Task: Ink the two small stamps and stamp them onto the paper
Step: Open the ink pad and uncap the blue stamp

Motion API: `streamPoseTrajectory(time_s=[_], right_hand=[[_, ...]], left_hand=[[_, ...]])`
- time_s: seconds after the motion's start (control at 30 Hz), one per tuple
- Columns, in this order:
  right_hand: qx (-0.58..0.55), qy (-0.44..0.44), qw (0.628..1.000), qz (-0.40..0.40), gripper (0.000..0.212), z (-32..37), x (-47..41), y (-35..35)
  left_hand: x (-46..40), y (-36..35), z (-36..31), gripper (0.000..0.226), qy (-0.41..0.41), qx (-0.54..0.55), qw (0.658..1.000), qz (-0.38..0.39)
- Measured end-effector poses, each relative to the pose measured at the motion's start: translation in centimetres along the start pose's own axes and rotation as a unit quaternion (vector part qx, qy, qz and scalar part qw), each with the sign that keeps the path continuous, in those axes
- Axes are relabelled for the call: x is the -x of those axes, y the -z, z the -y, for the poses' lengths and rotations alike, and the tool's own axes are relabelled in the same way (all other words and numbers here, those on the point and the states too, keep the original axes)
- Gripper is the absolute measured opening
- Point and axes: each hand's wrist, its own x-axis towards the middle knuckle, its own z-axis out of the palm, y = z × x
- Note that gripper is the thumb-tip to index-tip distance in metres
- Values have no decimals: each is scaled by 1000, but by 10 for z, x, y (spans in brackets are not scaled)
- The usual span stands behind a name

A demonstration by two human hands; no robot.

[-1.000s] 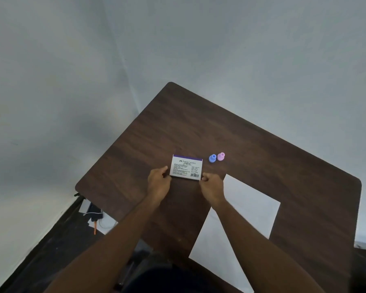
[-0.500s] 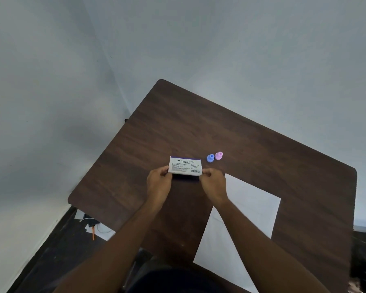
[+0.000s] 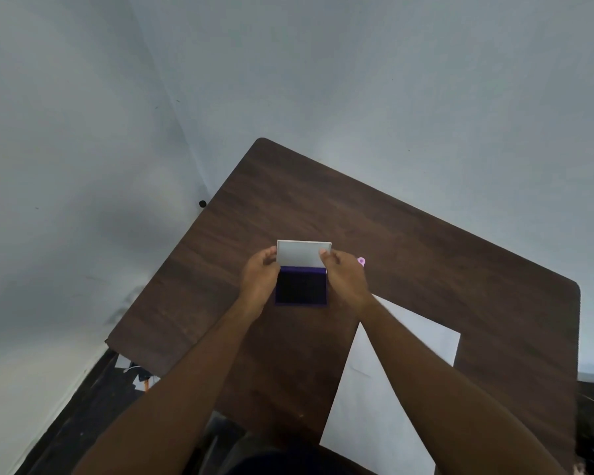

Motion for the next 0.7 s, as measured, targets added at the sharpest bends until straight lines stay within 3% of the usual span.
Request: streamPoseTrajectory(time_s=[0.4, 0.7], right_hand=[[130, -37, 991, 5, 55, 4, -38, -20], [196, -16, 980, 0, 50, 7, -33, -22]], left_hand=[[-19, -10, 7, 42, 23, -44, 999, 3], [-21, -7, 4, 41, 3, -122, 992, -10]])
